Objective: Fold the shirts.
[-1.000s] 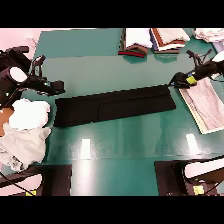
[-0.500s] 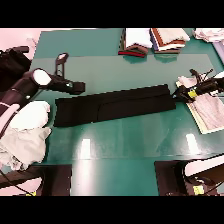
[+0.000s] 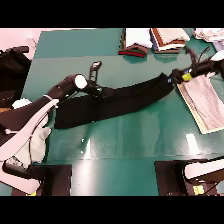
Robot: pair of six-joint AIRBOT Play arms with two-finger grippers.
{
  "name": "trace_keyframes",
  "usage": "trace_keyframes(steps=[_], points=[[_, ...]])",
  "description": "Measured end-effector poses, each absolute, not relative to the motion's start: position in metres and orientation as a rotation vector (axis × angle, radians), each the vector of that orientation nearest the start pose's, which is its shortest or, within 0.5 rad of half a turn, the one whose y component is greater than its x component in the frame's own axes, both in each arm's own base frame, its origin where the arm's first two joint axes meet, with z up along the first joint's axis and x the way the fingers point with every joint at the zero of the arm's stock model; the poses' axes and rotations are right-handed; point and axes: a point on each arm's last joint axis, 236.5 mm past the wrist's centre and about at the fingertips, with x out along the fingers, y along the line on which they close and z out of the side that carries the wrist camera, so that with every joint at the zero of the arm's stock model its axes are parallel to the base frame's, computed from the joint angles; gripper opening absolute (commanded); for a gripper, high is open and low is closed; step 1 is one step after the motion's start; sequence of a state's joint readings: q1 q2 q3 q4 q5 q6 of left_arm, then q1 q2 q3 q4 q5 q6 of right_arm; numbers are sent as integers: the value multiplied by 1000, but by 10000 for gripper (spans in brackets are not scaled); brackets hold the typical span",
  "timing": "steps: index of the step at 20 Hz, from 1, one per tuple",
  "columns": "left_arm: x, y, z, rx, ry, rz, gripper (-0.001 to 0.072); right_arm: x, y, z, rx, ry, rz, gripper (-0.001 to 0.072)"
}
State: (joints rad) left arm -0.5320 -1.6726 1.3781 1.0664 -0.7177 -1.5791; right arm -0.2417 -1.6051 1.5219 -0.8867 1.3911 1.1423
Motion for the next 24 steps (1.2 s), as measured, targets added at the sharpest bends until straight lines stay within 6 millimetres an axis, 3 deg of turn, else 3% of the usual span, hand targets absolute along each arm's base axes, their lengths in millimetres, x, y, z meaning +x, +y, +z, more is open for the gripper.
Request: trace_keyframes(steps=[4, 6, 10, 13, 15, 17, 19, 21, 22, 23, 24], points=[[426, -362, -49, -226, 1154, -612, 39, 453, 89, 129, 256, 1043, 611, 21], [423, -368, -57, -215, 1180, -621, 39, 448, 117, 165, 209, 980, 660, 21], [421, -371, -65, -202, 1207, -627, 39, 433, 168, 208, 140, 902, 754, 21], [429, -362, -53, -188, 1210, -629, 40, 422, 199, 221, 108, 872, 813, 21], [442, -345, -26, -183, 1177, -621, 40, 413, 221, 227, 90, 860, 858, 21], [460, -316, 14, -183, 1108, -592, 40, 401, 249, 233, 88, 846, 923, 21], [477, -272, 66, -177, 1012, -537, 40, 387, 286, 238, 115, 833, 1015, 21], [485, -219, 121, -165, 907, -463, 40, 369, 337, 241, 150, 810, 1138, 25], [486, -190, 149, -154, 852, -417, 40, 359, 367, 239, 167, 799, 1203, 80], [484, -163, 174, -144, 802, -372, 40, 349, 396, 234, 181, 789, 1259, 294], [479, -137, 198, -129, 755, -325, 40, 337, 428, 230, 200, 771, 1314, 417]])
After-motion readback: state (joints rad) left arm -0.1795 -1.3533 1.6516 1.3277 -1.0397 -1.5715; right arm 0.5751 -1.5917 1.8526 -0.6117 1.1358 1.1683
